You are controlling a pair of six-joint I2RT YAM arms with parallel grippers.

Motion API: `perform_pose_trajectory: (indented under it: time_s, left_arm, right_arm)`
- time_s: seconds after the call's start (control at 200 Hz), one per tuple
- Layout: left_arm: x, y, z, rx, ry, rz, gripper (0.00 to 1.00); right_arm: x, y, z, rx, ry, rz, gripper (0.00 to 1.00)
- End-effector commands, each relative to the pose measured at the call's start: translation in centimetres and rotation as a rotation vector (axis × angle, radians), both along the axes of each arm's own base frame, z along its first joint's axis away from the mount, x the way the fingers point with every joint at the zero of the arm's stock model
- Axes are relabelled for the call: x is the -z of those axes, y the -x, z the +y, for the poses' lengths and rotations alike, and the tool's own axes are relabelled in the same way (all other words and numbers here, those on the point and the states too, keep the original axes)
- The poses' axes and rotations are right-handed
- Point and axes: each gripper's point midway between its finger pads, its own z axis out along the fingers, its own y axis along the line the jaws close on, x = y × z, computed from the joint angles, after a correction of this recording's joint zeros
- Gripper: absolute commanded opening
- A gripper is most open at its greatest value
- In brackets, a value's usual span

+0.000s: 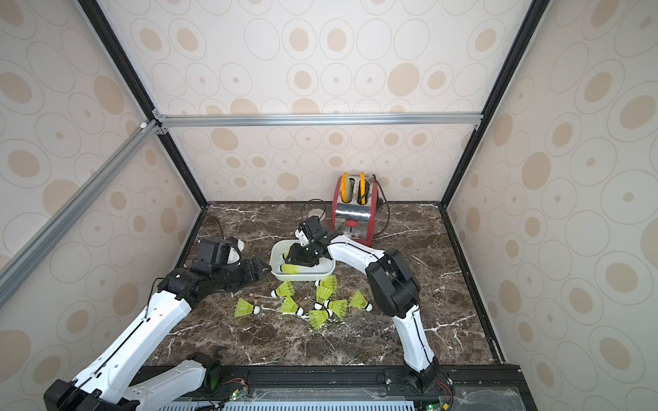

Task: Put the shuttlecocks into the storage box
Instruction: Place the shuttlecock in the storage box, then pick up the shuttlecock at the center of the board.

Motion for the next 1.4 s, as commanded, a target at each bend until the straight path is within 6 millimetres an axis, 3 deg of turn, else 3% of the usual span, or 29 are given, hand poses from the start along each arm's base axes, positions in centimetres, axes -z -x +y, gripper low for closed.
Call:
perform_pose_trajectory:
  time_s: [0.0, 0.2, 0.371, 0.691, 0.931, 1.077, 1.397]
  left_arm:
    - [-1.1, 0.1, -0.3, 0.038, -0.008, -0.017, 0.79]
    - [-1.1, 1.9, 0.0, 0.068, -0.014, 0.008, 0.79]
    - [-0.2, 4.4, 0.4, 0.086, -0.002, 0.046, 0.79]
    - [1.5, 8.8, 1.3, 0.117, -0.002, 0.129, 0.78]
    - [2.9, 11.0, 1.0, 0.137, 0.049, 0.169, 0.77]
    - [4.3, 11.7, 0.5, 0.170, 0.071, 0.202, 0.77]
    - [5.7, 11.3, -1.2, 0.197, 0.164, 0.216, 0.77]
  right_arm:
    - [-2.6, 0.4, -1.2, -0.015, 0.033, -0.054, 0.48]
    - [-5.6, 1.5, -3.6, -0.052, 0.072, -0.139, 0.47]
    - [-6.7, 4.4, -6.7, -0.110, 0.117, -0.189, 0.46]
    - [-3.2, 13.5, -13.9, -0.240, 0.344, -0.209, 0.46]
    - [-1.2, 17.2, -20.3, -0.093, 0.387, -0.142, 0.48]
    - [0.3, 17.9, -20.4, -0.021, 0.325, -0.082, 0.49]
    - [2.2, 15.4, -18.5, 0.128, 0.152, -0.011, 0.47]
